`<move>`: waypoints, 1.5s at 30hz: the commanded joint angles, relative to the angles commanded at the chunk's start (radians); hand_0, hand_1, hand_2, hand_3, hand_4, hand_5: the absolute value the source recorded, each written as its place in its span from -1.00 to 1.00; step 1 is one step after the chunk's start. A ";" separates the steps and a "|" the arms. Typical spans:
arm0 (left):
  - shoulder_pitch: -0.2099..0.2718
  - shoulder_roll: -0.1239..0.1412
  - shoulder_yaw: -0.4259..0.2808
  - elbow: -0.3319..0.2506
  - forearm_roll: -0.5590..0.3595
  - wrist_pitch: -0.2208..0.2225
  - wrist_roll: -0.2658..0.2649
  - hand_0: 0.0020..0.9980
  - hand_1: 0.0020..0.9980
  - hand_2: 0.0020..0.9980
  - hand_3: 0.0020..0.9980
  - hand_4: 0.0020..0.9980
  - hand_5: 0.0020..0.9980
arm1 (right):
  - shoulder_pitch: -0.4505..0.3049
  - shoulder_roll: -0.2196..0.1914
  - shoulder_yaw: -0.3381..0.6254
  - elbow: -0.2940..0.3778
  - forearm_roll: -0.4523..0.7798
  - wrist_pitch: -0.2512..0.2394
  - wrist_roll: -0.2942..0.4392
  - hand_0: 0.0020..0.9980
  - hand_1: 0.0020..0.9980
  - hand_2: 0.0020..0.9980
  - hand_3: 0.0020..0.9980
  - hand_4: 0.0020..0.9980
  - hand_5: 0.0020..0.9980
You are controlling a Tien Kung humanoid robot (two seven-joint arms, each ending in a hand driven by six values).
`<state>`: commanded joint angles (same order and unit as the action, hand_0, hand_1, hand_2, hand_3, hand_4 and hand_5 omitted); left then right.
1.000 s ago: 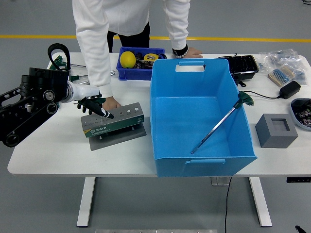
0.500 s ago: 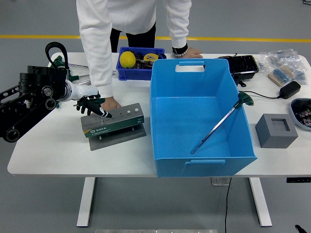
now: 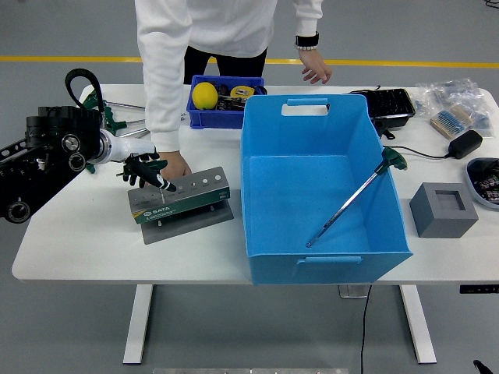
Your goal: Lift tool from toolbox,place it in box,lift tool from toolbox,place it in box
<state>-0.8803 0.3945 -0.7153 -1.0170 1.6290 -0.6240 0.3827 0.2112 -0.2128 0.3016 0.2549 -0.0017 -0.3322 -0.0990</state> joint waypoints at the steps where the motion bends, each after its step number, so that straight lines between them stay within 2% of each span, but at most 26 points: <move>1: 0.000 0.000 -0.002 0.002 -0.002 0.004 -0.003 -0.25 -0.28 -0.24 0.03 0.75 0.27 | 0.000 0.000 0.000 0.000 0.000 0.000 0.000 0.37 0.29 0.41 0.11 0.57 0.43; 11: -0.001 -0.002 -0.015 0.016 -0.014 0.010 -0.010 -0.25 -0.29 -0.25 0.02 0.75 0.21 | 0.001 0.000 0.000 0.000 0.001 0.000 0.000 0.36 0.29 0.41 0.11 0.58 0.44; 17: 0.001 -0.002 -0.018 0.036 -0.068 0.006 -0.010 -0.25 -0.32 -0.26 0.01 0.74 0.19 | 0.001 0.000 0.002 0.000 -0.004 0.000 -0.001 0.37 0.29 0.41 0.11 0.58 0.44; 24: 0.003 -0.005 -0.019 0.073 -0.144 0.027 -0.007 -0.25 -0.32 -0.26 0.01 0.74 0.23 | 0.000 0.001 0.003 0.000 -0.005 0.000 -0.002 0.36 0.29 0.41 0.11 0.58 0.43; 25: 0.003 -0.005 -0.019 0.077 -0.162 0.030 -0.003 -0.26 -0.34 -0.27 0.05 0.72 0.33 | 0.000 0.001 0.003 0.000 -0.005 0.000 -0.002 0.37 0.29 0.41 0.11 0.58 0.43; 30: 0.002 -0.007 -0.015 0.092 -0.189 0.034 0.005 -0.26 -0.34 -0.27 0.05 0.72 0.33 | -0.002 0.001 0.005 0.000 -0.007 -0.001 -0.003 0.37 0.29 0.41 0.11 0.58 0.43; 31: 0.001 -0.007 -0.014 0.093 -0.192 0.035 0.006 -0.27 -0.38 -0.30 0.03 0.70 0.50 | -0.002 0.002 0.005 0.000 -0.008 -0.001 -0.003 0.37 0.29 0.41 0.11 0.57 0.43; 36: -0.002 -0.009 -0.005 0.100 -0.213 0.053 0.018 -0.27 -0.38 -0.30 0.03 0.70 0.50 | -0.004 0.002 0.007 0.000 -0.011 -0.001 -0.004 0.37 0.29 0.41 0.11 0.57 0.43; 37: -0.003 -0.009 -0.003 0.101 -0.219 0.062 0.021 -0.34 -0.53 -0.45 -0.20 0.72 0.80 | -0.004 0.002 0.007 0.000 -0.012 -0.001 -0.004 0.37 0.29 0.41 0.11 0.57 0.43; 42: -0.005 -0.012 0.000 0.109 -0.247 0.100 0.032 -0.34 -0.53 -0.45 -0.20 0.72 0.80 | -0.006 0.002 0.009 0.000 -0.015 -0.001 -0.005 0.37 0.29 0.41 0.11 0.57 0.43; 43: -0.006 -0.012 0.001 0.110 -0.251 0.106 0.034 -0.48 -0.65 -0.56 -0.40 0.75 1.00 | -0.007 0.002 0.009 0.000 -0.015 -0.001 -0.006 0.38 0.29 0.41 0.11 0.57 0.43; 45: -0.006 -0.012 0.003 0.112 -0.258 0.116 0.037 -0.48 -0.65 -0.56 -0.40 0.75 1.00 | -0.007 0.003 0.009 0.000 -0.015 -0.001 -0.005 0.38 0.29 0.41 0.11 0.57 0.43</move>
<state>-0.8867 0.3827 -0.7118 -0.9054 1.3706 -0.5084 0.4201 0.2038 -0.2100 0.3111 0.2554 -0.0168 -0.3334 -0.1044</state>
